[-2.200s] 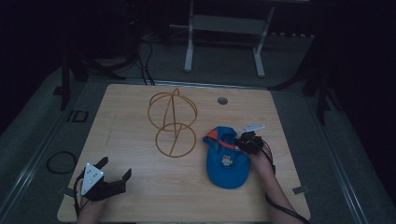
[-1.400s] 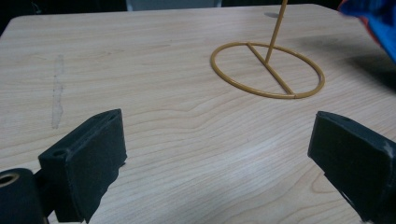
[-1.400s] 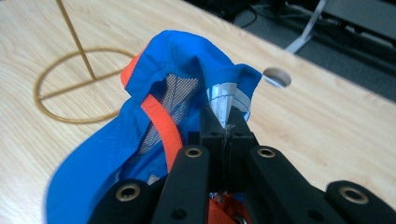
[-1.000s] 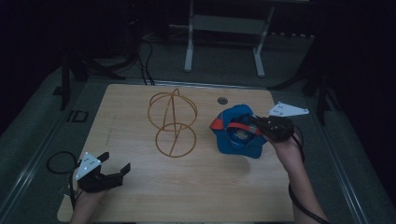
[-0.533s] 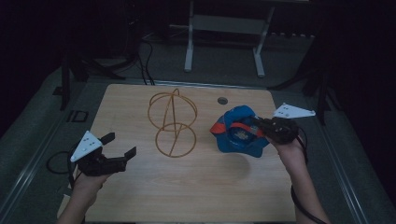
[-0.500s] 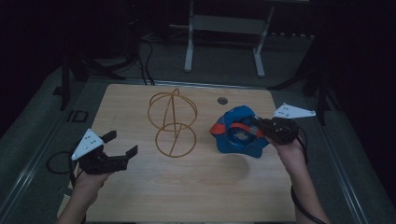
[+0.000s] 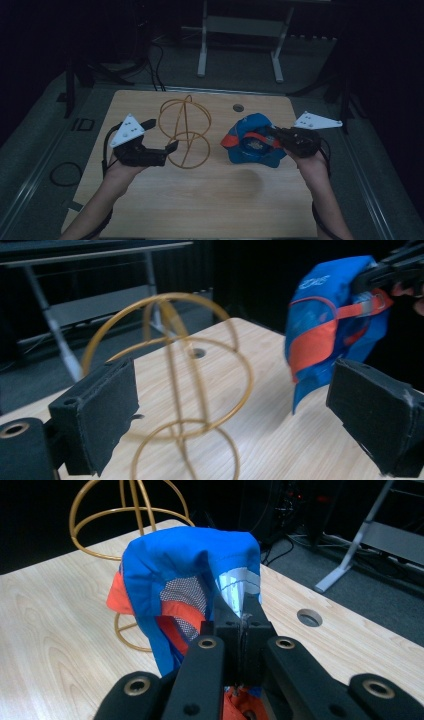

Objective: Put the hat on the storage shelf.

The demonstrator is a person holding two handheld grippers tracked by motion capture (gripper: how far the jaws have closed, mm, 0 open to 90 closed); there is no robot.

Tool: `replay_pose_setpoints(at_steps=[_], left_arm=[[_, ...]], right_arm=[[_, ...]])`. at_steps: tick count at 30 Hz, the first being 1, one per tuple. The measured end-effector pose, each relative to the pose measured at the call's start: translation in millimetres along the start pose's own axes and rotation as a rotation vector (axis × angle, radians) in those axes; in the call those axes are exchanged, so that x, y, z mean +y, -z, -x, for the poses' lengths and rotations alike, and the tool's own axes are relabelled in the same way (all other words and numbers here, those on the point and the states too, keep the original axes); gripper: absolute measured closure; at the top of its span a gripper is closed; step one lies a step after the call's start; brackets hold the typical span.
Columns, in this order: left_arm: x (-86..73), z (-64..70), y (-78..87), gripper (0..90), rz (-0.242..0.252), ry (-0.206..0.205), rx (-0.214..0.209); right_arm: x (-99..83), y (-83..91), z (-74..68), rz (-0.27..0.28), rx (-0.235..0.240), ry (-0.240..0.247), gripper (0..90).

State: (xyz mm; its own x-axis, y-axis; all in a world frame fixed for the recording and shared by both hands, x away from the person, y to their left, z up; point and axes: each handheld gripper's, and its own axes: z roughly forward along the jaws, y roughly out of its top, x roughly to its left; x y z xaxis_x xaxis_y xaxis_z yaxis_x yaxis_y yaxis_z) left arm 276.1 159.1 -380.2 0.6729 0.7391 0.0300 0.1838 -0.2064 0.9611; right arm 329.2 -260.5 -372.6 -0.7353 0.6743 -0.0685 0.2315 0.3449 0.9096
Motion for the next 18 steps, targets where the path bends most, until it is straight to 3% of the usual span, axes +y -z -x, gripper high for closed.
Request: replay_pose_setpoints(at_steps=[4,13,18], left_arm=[[17.6,13.3,-21.5,7.5,-0.013,-0.040,-0.047],[35.8,34.1,-60.2,11.2,-0.023,-0.049,-0.133],[40.6,44.5,-78.4,12.9,-0.042,-0.067,-0.161]], right_arm=[[2.4,1.2,-2.9,0.008,0.007,0.002,89.3],[3.6,-1.3,-10.8,0.000,0.017,0.009,89.4],[3.0,-2.8,-12.5,0.001,0.023,0.015,89.3]])
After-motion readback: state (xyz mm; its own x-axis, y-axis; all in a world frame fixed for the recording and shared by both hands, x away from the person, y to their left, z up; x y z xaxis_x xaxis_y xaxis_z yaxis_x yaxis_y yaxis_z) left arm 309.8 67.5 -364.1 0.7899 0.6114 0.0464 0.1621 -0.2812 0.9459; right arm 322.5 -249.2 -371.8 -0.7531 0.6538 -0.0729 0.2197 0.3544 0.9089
